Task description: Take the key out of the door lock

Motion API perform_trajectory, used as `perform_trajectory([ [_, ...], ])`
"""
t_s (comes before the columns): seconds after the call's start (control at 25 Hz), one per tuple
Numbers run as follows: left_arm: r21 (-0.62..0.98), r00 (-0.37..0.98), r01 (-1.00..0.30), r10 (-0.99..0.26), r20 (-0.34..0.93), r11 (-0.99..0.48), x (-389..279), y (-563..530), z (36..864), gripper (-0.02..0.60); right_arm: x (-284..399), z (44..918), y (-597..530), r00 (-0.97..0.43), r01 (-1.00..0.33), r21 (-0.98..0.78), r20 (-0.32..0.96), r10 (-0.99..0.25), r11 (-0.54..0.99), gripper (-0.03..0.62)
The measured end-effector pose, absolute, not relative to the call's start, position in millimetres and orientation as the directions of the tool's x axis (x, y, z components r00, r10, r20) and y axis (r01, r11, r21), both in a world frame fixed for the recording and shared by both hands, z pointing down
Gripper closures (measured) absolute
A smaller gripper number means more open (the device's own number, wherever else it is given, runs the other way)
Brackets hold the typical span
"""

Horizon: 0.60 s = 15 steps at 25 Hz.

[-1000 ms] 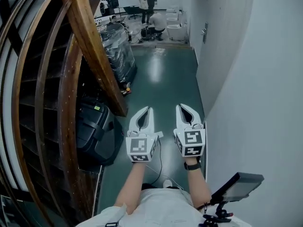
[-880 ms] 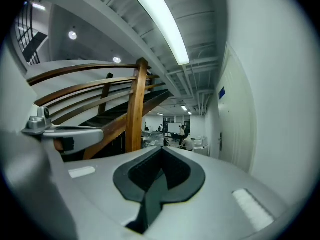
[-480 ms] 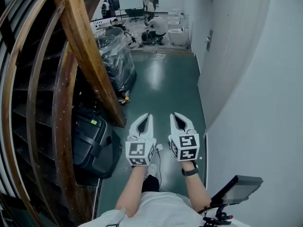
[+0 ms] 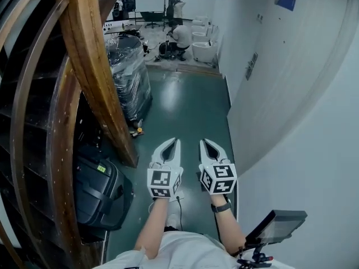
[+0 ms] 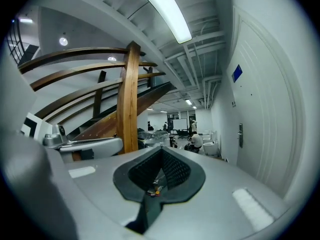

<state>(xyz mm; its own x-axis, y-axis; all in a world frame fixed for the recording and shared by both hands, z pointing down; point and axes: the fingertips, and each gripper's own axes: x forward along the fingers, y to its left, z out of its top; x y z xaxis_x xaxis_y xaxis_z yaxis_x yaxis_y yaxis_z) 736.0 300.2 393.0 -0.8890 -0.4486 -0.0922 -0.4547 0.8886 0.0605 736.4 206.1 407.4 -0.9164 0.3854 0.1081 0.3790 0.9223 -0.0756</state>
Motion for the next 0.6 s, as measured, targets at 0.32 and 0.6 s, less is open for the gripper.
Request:
perform_trajectory([
  [0.32, 0.119, -0.885, -0.466, -0.461, -0.070, 0.876, 660, 312, 412, 0.581, 665, 419, 218, -0.919, 0.360, -0.090, 0.135, 0.370, 0.928, 0.599],
  [0.6, 0.081, -0.876, -0.482, -0.479, -0.054, 0.872, 588, 277, 420, 0.581, 593, 433, 206, -0.897, 0.411, -0.106, 0.130, 0.422, 0.905, 0.595],
])
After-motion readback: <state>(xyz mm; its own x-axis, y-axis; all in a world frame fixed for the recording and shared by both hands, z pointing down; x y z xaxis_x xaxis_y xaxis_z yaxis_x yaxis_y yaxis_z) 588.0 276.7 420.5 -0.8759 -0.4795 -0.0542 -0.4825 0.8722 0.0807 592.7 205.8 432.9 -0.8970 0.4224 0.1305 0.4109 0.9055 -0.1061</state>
